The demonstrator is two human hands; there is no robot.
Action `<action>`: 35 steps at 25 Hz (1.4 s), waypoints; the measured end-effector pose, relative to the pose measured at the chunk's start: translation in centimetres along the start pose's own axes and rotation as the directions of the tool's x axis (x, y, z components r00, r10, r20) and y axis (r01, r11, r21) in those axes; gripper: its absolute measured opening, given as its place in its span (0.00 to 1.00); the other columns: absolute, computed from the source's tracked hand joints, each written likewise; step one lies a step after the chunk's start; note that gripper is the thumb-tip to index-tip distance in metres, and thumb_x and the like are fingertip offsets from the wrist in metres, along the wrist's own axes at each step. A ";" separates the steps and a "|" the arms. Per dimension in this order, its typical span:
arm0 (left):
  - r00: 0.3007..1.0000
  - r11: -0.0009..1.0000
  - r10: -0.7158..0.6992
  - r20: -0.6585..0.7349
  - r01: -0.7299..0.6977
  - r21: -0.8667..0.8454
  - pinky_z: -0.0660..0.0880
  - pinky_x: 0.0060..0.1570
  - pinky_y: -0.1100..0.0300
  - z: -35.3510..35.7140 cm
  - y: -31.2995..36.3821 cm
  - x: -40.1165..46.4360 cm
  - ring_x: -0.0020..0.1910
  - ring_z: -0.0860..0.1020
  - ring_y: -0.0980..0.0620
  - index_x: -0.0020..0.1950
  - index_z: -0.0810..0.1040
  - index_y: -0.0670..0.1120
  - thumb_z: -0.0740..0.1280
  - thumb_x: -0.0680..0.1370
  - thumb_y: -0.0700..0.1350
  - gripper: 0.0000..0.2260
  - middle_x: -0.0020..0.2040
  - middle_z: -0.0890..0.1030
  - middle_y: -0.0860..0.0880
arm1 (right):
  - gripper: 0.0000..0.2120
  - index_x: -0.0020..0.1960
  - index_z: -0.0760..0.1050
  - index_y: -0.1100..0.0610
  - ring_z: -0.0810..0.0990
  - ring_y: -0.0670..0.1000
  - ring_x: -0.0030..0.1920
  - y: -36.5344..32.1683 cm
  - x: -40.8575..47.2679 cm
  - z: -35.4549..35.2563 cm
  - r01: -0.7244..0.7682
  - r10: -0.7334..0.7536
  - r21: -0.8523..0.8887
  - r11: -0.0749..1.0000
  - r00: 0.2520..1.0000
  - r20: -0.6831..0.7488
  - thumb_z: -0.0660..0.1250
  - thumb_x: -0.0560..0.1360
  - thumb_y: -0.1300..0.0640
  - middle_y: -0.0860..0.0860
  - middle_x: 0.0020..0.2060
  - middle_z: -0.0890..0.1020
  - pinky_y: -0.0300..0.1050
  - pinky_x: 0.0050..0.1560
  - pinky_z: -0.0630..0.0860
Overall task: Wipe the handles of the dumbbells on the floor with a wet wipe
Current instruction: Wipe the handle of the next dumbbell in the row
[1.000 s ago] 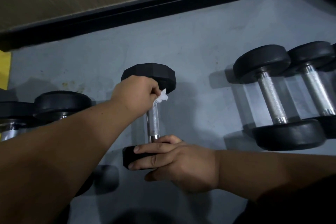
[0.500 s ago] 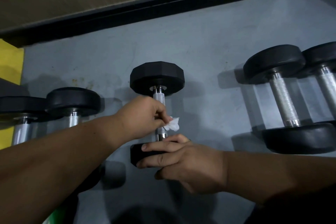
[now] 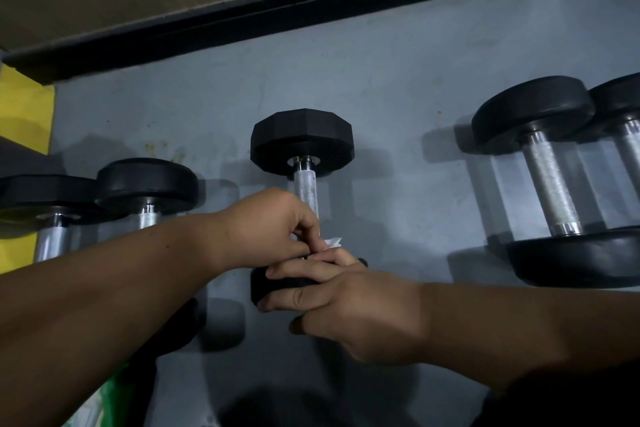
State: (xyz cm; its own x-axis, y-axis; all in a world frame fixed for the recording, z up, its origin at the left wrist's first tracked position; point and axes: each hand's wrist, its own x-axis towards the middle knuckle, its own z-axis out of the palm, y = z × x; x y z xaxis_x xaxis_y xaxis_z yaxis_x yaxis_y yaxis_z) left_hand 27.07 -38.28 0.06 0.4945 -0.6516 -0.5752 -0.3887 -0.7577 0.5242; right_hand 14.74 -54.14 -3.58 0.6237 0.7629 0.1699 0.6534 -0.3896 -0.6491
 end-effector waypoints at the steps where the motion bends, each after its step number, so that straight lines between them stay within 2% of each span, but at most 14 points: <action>1: 1.000 1.000 0.000 -0.009 0.000 0.002 0.77 0.50 0.63 -0.1 -0.1 -0.1 0.47 0.80 0.68 0.43 0.86 0.56 0.73 0.73 0.45 0.06 0.43 0.84 0.63 | 0.06 0.47 0.85 0.53 0.61 0.51 0.78 0.0 0.1 -0.1 0.002 -0.002 0.000 1.000 1.000 0.006 0.70 0.76 0.62 0.44 0.69 0.77 0.51 0.75 0.53; 6: 0.997 0.998 0.000 -0.081 0.006 0.064 0.79 0.50 0.59 0.1 -0.2 0.3 0.47 0.80 0.68 0.43 0.85 0.59 0.73 0.73 0.47 0.05 0.43 0.84 0.66 | 0.07 0.48 0.85 0.53 0.59 0.51 0.79 -0.2 0.2 -0.3 -0.002 0.003 -0.023 1.000 0.999 0.053 0.73 0.74 0.62 0.44 0.71 0.75 0.54 0.72 0.58; 9: 0.982 0.998 -0.018 -0.188 0.029 0.056 0.79 0.50 0.58 -0.3 -0.5 1.6 0.44 0.81 0.65 0.41 0.85 0.58 0.74 0.72 0.45 0.06 0.41 0.84 0.62 | 0.08 0.49 0.86 0.52 0.58 0.51 0.79 -0.3 0.3 -0.3 -0.016 0.018 -0.023 1.000 0.997 0.080 0.74 0.72 0.63 0.44 0.72 0.74 0.56 0.69 0.61; 13: 0.932 0.994 -0.086 -0.351 0.105 0.036 0.79 0.49 0.59 -1.4 -0.7 3.6 0.44 0.81 0.62 0.42 0.84 0.57 0.73 0.73 0.45 0.06 0.41 0.84 0.61 | 0.09 0.51 0.86 0.51 0.56 0.52 0.79 -0.3 0.8 -0.4 -0.010 0.015 -0.038 0.999 0.990 0.137 0.72 0.73 0.60 0.44 0.73 0.73 0.56 0.70 0.59; 16: 0.901 0.986 -0.107 -0.420 0.151 0.075 0.80 0.49 0.55 -1.8 -0.8 4.5 0.46 0.82 0.55 0.43 0.84 0.57 0.72 0.73 0.45 0.06 0.45 0.84 0.58 | 0.06 0.50 0.86 0.49 0.56 0.51 0.79 -0.3 1.2 -0.3 0.013 -0.001 -0.090 0.996 0.991 0.137 0.72 0.75 0.57 0.44 0.73 0.72 0.52 0.69 0.56; 18: 0.898 0.983 -0.098 -0.429 0.156 0.101 0.80 0.50 0.54 -1.8 -0.9 4.5 0.47 0.82 0.54 0.43 0.84 0.57 0.71 0.73 0.45 0.06 0.46 0.85 0.57 | 0.05 0.49 0.86 0.49 0.57 0.52 0.79 -0.4 1.5 -0.2 0.023 -0.009 -0.105 0.994 0.991 0.130 0.72 0.75 0.57 0.44 0.73 0.73 0.51 0.68 0.57; 20: 0.914 0.988 -0.095 -0.395 0.135 0.075 0.79 0.52 0.55 -1.8 -0.9 4.0 0.47 0.82 0.57 0.43 0.85 0.56 0.72 0.74 0.44 0.06 0.46 0.85 0.58 | 0.06 0.48 0.86 0.50 0.57 0.52 0.79 -0.5 1.7 -0.2 0.026 -0.012 -0.108 0.994 0.992 0.128 0.71 0.75 0.57 0.45 0.73 0.73 0.52 0.68 0.59; 23: 0.958 0.995 -0.078 -0.278 0.093 0.043 0.79 0.51 0.59 -1.2 -0.8 2.5 0.44 0.81 0.65 0.41 0.85 0.56 0.74 0.73 0.45 0.05 0.42 0.84 0.61 | 0.07 0.48 0.86 0.53 0.57 0.54 0.79 -0.5 1.8 -0.3 0.027 -0.015 -0.081 0.996 0.989 0.145 0.70 0.75 0.60 0.48 0.74 0.73 0.57 0.68 0.62; 25: 0.982 0.997 -0.070 -0.175 0.071 -0.004 0.79 0.52 0.59 -0.4 -0.8 1.2 0.44 0.81 0.66 0.42 0.86 0.55 0.74 0.72 0.43 0.06 0.42 0.85 0.61 | 0.06 0.47 0.85 0.54 0.59 0.55 0.79 -0.5 1.9 -0.2 0.036 -0.025 -0.072 0.997 0.989 0.146 0.69 0.74 0.61 0.49 0.73 0.73 0.60 0.68 0.63; 28: 0.998 0.999 -0.043 -0.042 0.042 -0.007 0.79 0.52 0.58 0.4 -0.9 0.1 0.45 0.82 0.64 0.42 0.85 0.55 0.73 0.72 0.42 0.07 0.42 0.85 0.62 | 0.06 0.46 0.84 0.55 0.61 0.56 0.78 -0.5 2.1 0.1 0.054 -0.043 -0.083 0.995 0.990 0.131 0.69 0.74 0.61 0.50 0.72 0.75 0.62 0.72 0.57; 31: 0.996 0.996 -0.028 -0.086 0.035 0.086 0.79 0.50 0.57 0.0 -0.9 0.4 0.45 0.81 0.64 0.43 0.84 0.58 0.72 0.72 0.45 0.07 0.42 0.84 0.62 | 0.05 0.46 0.85 0.56 0.61 0.57 0.78 -0.6 2.5 0.0 0.080 -0.064 -0.101 0.992 0.986 0.152 0.71 0.73 0.61 0.52 0.72 0.74 0.63 0.70 0.61; 35: 0.952 0.993 -0.054 -0.302 0.083 0.084 0.80 0.50 0.57 -1.6 -1.3 1.8 0.44 0.80 0.62 0.44 0.85 0.56 0.72 0.74 0.44 0.06 0.43 0.84 0.60 | 0.05 0.48 0.85 0.56 0.60 0.58 0.79 -0.8 3.1 0.1 0.094 -0.071 -0.128 0.987 0.982 0.173 0.70 0.75 0.60 0.53 0.73 0.73 0.62 0.65 0.68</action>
State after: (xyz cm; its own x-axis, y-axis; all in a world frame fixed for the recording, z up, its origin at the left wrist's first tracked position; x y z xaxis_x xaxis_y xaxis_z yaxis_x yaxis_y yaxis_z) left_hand 29.72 -38.37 -0.61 0.7260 -0.5690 -0.3863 -0.4108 -0.8093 0.4200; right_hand 16.12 -51.39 -2.64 0.4920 0.8664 0.0852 0.7586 -0.3786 -0.5303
